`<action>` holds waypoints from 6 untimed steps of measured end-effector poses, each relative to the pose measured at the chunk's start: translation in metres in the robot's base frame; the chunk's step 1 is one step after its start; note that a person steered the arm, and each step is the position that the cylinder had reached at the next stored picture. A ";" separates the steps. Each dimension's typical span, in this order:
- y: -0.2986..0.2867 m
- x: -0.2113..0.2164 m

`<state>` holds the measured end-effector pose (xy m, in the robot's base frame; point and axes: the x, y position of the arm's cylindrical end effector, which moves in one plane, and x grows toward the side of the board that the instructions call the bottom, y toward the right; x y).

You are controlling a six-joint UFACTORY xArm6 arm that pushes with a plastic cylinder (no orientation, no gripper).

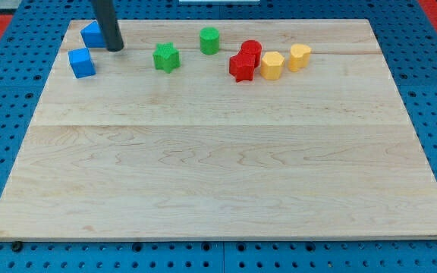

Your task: Move the green circle into the right side of the green star

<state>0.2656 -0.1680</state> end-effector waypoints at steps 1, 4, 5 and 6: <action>0.055 -0.008; 0.172 -0.072; 0.179 -0.054; 0.168 -0.042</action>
